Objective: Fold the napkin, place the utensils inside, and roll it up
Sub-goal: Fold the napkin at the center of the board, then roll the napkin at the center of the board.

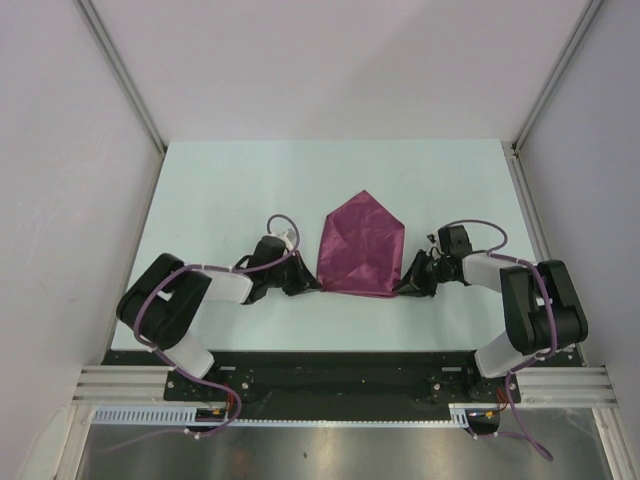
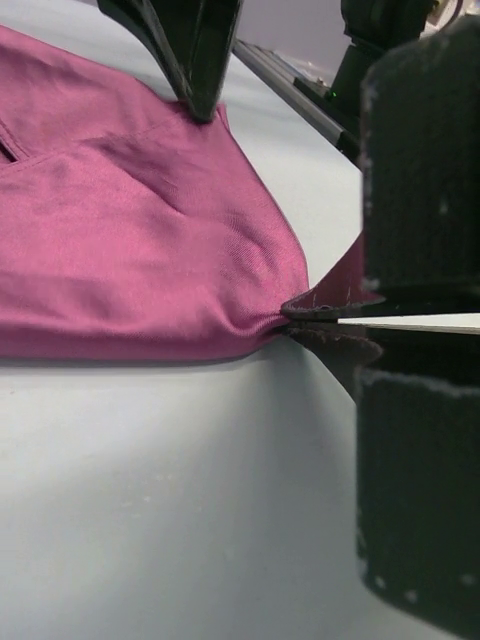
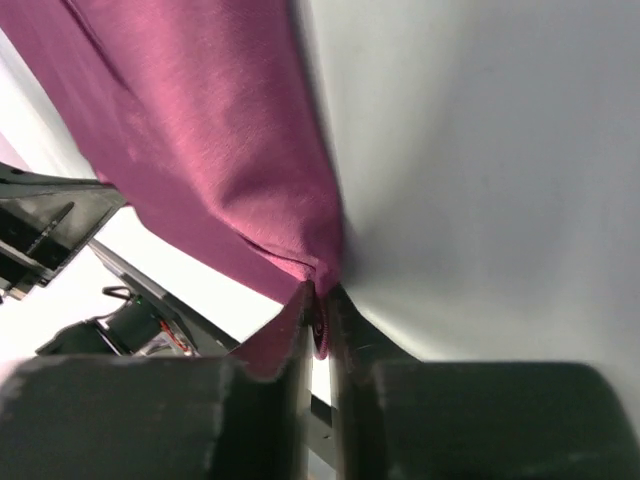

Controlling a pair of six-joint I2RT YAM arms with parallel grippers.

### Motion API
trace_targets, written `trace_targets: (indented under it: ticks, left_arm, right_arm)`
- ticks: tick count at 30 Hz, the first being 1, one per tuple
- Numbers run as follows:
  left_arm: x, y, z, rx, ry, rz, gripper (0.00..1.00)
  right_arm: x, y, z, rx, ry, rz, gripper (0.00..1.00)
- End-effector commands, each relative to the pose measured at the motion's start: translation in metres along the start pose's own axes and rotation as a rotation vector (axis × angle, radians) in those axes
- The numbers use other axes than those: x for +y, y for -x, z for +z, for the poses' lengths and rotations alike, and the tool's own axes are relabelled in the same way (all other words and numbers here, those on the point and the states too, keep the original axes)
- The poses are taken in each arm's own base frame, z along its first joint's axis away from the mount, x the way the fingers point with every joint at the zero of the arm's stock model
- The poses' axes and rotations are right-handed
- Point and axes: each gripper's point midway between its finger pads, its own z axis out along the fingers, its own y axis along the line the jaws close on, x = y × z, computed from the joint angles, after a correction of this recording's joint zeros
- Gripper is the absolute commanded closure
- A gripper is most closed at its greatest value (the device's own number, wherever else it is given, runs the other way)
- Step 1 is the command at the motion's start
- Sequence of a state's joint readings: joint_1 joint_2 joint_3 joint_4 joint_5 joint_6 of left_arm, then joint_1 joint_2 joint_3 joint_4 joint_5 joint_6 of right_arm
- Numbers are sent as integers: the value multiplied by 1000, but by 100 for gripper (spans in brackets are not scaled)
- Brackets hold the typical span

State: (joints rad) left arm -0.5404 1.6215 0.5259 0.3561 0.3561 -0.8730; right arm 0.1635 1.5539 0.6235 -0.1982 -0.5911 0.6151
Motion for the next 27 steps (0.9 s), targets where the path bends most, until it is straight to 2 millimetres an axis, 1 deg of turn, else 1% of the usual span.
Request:
trace_targets:
  ticks: [1,2,3,4,5,7,8,9,10,11,12,13,14,15,16,17,18,19,21,22,24,25,27]
  left_arm:
    - [32,-10,-2,96,167,95,100]
    - [31,-8,-1,114,177,102,100]
    - [30,-9,-1,134,169,118,100]
    - [29,-10,-1,144,168,125,100]
    - [30,-11,-2,159,170,121,100]
    - [21,-4,0,162,142,144,100]
    - [25,-9,-4,194,164,136,100]
    - [19,-4,-4,198,148,158,100]
    - [18,-3,-5,205,147,164,100]
    - [18,-2,-6,218,152,164,100]
    - [13,2,-6,221,140,182,100]
    - [10,3,-7,234,130,184,100]
    - [7,6,-9,243,126,192,100]
    - [5,7,-10,247,119,195,100]
    - [3,7,-11,256,113,196,100]
    - [3,9,-13,261,113,200,100]
    - [1,10,-14,262,111,203,100]
    - [0,9,-16,270,105,200,100]
    - [-3,11,-17,271,91,197,100]
    - [-4,11,-17,272,84,193,100]
    - [-8,11,-18,282,57,179,100]
    - [-9,11,-18,282,49,176,100]
    - [-12,13,-18,281,36,169,100]
  right_arm:
    - [15,25,-24,-104,-12,-97,63]
    - [13,29,-28,-123,-45,-104,58]
    - [15,32,-33,-144,-55,-124,49]
    - [17,35,-38,-163,-65,-160,46]
    - [27,41,-48,-207,-62,-210,44]
    - [37,46,-57,-262,-74,-291,39]
    - [56,41,-62,-293,-45,-405,38]
    - [67,40,-65,-310,-32,-468,36]
    - [73,41,-66,-345,-56,-529,35]
    - [83,40,-67,-375,-55,-610,33]
    - [102,22,-62,-373,-30,-714,31]
    - [105,26,-62,-424,-75,-754,31]
    - [116,24,-60,-449,-64,-837,29]
    - [129,5,-49,-426,-43,-919,29]
    - [136,7,-46,-464,-53,-956,29]
    - [139,4,-40,-472,-69,-995,29]
    - [141,-7,-27,-440,-76,-1052,29]
    - [148,-7,-22,-455,-77,-1078,29]
    - [155,-14,-12,-452,-70,-1141,30]
    - [161,-24,0,-451,-63,-1186,30]
    - [162,-35,12,-436,-71,-1261,30]
    - [170,-41,19,-461,-65,-1290,30]
    - [172,-50,27,-469,-64,-1310,31]
